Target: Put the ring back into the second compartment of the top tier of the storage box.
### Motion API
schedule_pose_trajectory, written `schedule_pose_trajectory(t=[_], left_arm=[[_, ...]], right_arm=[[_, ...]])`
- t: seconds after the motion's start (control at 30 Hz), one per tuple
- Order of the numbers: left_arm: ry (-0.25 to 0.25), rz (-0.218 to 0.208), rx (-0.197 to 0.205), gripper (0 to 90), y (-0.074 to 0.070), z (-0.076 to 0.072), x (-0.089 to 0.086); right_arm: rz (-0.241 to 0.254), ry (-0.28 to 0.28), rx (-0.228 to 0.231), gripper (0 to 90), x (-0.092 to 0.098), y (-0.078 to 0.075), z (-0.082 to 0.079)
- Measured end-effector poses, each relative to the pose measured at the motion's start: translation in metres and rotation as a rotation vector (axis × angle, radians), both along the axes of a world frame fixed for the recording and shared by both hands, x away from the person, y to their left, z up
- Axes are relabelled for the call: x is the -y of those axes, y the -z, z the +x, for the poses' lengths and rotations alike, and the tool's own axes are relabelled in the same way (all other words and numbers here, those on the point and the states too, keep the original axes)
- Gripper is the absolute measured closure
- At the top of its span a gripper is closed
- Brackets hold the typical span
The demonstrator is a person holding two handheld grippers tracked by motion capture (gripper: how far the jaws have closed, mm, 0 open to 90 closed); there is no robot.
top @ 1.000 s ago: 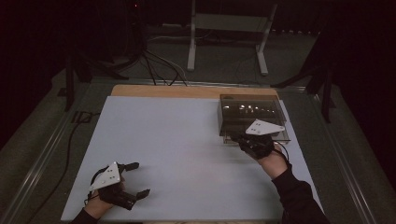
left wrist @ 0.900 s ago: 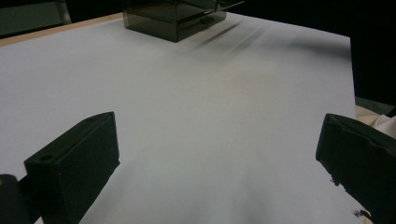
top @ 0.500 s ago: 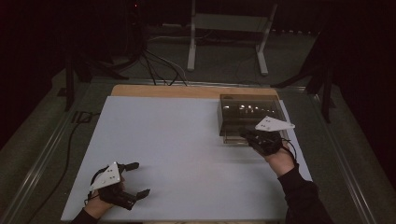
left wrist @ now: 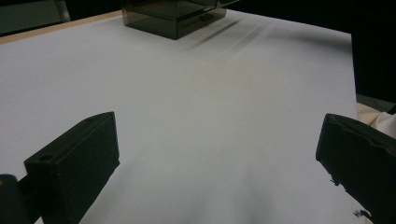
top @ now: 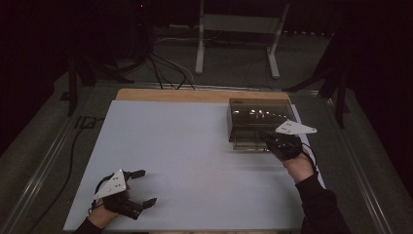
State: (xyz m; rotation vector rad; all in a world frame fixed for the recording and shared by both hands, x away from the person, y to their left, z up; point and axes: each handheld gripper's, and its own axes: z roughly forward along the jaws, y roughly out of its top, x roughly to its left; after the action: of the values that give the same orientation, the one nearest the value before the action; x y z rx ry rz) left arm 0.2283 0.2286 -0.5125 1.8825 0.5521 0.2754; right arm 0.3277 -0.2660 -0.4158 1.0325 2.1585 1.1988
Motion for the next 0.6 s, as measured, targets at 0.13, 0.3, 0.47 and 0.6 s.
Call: schedule_pose_trajectory(t=[0.13,0.3,0.47,0.6], left_arm=[[0.0,-0.001,0.0,0.6,0.0,0.0,0.0],[-0.001,0.001,-0.001,0.6,0.0,0.0,0.0],[-0.001,0.0,0.001,0.6,0.0,0.0,0.0],[-0.001,0.001,0.001,0.6,0.0,0.0,0.0]], right_arm=[[-0.005,0.025,-0.003,87.1,0.007,0.001,0.002],[-0.011,0.056,-0.008,87.1,0.015,0.003,0.004],[-0.018,0.084,-0.018,87.1,0.021,0.009,0.008],[-0.022,0.103,-0.03,87.1,0.025,0.013,0.01]])
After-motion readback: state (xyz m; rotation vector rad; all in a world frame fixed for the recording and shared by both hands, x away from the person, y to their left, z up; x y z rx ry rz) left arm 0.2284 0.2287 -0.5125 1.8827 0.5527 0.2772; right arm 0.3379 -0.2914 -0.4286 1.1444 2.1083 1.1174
